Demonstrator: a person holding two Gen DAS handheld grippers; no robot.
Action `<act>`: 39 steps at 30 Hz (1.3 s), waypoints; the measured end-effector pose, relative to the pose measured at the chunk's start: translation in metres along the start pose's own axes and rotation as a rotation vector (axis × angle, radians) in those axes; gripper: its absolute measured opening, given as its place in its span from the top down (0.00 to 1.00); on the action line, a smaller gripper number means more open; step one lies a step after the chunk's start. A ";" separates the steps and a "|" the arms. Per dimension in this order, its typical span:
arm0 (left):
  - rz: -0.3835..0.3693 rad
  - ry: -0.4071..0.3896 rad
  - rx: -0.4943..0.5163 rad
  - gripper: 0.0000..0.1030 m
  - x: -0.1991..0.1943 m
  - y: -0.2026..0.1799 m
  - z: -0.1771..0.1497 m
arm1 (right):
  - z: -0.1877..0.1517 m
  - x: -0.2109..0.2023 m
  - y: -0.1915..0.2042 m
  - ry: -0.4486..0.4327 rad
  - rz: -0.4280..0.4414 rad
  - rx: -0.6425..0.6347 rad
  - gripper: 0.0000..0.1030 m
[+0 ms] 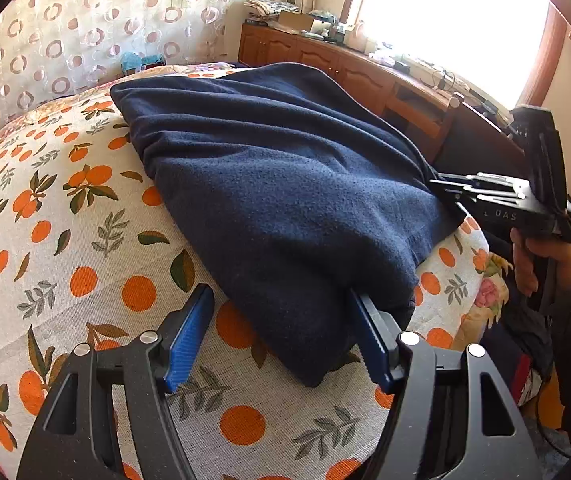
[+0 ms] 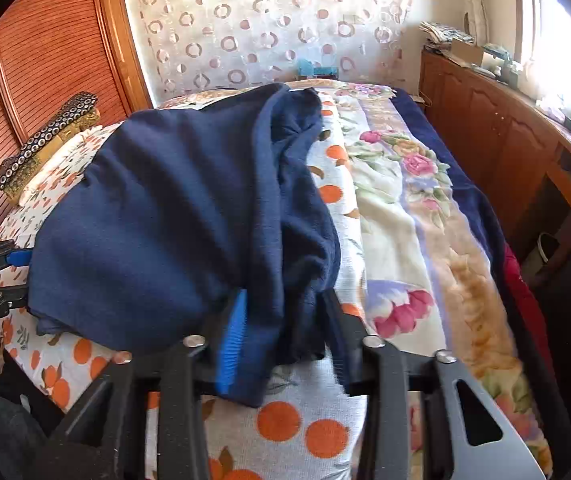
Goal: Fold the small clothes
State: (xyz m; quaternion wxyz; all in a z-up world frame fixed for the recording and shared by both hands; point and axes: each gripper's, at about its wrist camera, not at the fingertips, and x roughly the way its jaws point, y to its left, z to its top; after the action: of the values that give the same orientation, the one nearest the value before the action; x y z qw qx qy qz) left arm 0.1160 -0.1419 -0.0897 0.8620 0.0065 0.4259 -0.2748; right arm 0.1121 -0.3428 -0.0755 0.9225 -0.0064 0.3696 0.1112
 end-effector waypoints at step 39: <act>0.107 -0.434 0.024 0.86 -0.214 0.082 0.184 | 0.192 -0.150 0.084 -0.548 0.106 -0.205 0.92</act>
State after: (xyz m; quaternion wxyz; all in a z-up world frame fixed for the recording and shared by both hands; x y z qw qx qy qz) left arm 0.1859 -0.0174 0.1673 0.9466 -0.0201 0.2263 -0.2288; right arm 0.1198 -0.2726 0.1727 0.9754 -0.0500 0.0936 0.1933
